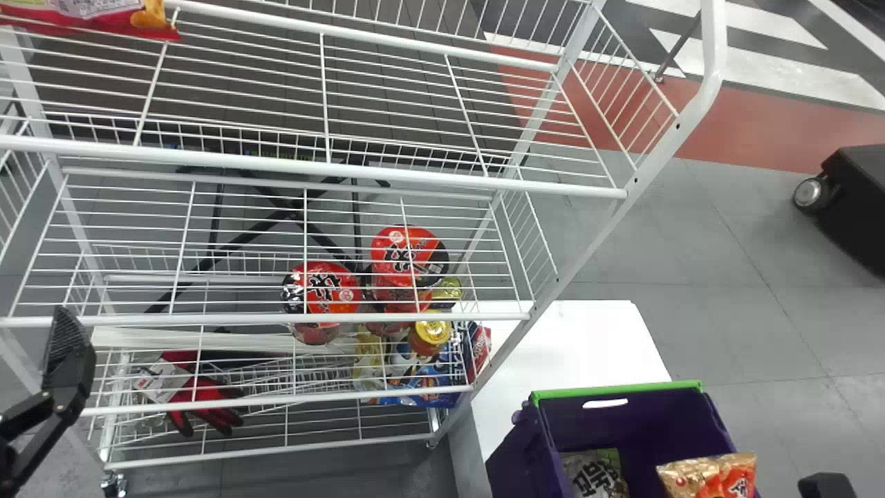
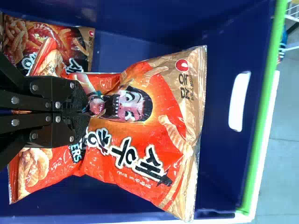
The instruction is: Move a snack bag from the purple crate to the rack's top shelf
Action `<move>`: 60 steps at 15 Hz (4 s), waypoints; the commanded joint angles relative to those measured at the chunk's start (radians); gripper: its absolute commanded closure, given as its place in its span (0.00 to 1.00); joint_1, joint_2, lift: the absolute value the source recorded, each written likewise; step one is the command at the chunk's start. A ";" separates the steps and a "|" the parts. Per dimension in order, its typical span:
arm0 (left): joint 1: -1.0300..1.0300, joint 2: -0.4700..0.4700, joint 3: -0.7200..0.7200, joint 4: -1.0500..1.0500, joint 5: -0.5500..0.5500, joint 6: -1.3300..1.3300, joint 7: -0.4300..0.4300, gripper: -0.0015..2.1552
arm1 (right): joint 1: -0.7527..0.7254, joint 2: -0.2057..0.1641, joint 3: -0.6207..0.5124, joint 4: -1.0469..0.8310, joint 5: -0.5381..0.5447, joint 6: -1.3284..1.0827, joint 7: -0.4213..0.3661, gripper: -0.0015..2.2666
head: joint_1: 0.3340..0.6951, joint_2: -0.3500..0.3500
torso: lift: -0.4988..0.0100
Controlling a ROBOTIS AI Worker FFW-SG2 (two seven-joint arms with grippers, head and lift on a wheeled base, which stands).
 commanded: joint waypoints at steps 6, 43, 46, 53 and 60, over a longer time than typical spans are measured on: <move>0.013 0.002 -0.001 -0.026 -0.005 0.004 0.003 0.04 | 0.000 0.030 -0.037 -0.092 -0.029 0.045 0.067 0.94 | 1.00 0.00 | 0.59; 0.026 -0.002 -0.010 -0.015 -0.034 0.007 0.031 0.04 | -0.054 0.096 -0.095 -0.279 -0.120 0.159 0.199 0.94 | 1.00 0.00 | 0.88; 0.026 -0.002 -0.014 -0.019 -0.034 0.007 0.033 0.04 | -0.048 0.105 -0.110 -0.310 -0.141 0.165 0.216 0.94 | 1.00 0.00 | 0.90; 0.027 -0.002 -0.024 -0.019 -0.042 0.007 0.034 0.04 | -0.040 0.105 -0.132 -0.337 -0.164 0.186 0.244 0.94 | 1.00 0.00 | 0.96; 0.029 -0.002 -0.025 -0.019 -0.043 0.007 0.037 0.04 | -0.040 0.105 -0.152 -0.359 -0.183 0.202 0.267 0.94 | 1.00 0.00 | 1.00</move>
